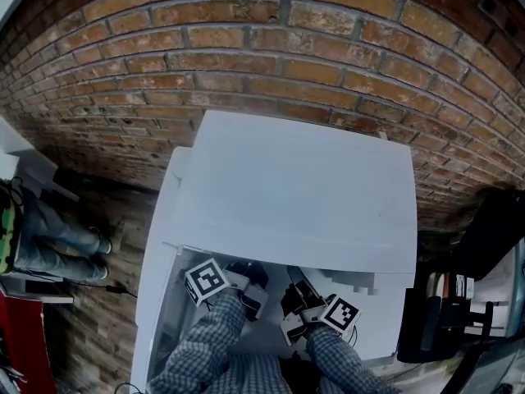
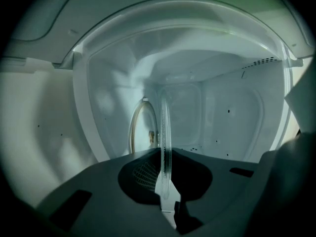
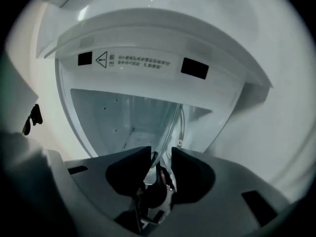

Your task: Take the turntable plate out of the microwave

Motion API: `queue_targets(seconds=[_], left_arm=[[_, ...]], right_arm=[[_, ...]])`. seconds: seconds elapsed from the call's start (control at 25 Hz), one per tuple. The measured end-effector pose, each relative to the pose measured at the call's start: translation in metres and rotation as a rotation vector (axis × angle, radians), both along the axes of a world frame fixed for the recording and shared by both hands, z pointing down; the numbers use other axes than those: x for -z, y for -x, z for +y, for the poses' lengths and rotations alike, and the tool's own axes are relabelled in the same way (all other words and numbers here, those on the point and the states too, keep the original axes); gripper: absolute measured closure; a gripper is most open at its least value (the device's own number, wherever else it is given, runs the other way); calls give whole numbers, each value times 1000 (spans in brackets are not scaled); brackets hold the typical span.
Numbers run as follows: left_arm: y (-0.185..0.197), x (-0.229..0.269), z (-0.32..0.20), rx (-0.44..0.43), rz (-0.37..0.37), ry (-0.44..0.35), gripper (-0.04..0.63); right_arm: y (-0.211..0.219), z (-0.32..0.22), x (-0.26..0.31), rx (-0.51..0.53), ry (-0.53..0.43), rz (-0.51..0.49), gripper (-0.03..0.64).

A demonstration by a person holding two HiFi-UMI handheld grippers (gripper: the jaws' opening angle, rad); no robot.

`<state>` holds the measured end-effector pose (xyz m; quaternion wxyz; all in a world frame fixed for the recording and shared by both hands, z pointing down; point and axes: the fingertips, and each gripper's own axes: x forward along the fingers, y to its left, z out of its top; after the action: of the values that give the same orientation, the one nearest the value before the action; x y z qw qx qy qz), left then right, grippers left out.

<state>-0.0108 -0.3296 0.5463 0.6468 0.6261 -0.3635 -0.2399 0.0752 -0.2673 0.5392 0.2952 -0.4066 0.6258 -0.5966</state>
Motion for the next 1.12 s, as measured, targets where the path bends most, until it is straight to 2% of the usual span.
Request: queue_targets(seconds=[0.16, 0.32, 0.44, 0.56, 0.96, 1.12], left_arm=[[2, 2, 7, -5, -5, -3, 565], [-2, 15, 8, -5, 57, -63, 565], [0, 13, 15, -7, 47, -51, 565], [-4, 28, 16, -8, 101, -103, 563], [0, 34, 39, -21, 116, -115, 554], [2, 37, 48, -24, 127, -120, 554]], right_arm=[[-6, -6, -5, -49, 16, -33, 499], [-10, -13, -6, -72, 13, -47, 499], [-13, -18, -5, -76, 2, -59, 499], [-12, -19, -5, -74, -4, -52, 499], [-17, -19, -9, -92, -5, -46, 527], [-16, -11, -4, -88, -13, -82, 555]])
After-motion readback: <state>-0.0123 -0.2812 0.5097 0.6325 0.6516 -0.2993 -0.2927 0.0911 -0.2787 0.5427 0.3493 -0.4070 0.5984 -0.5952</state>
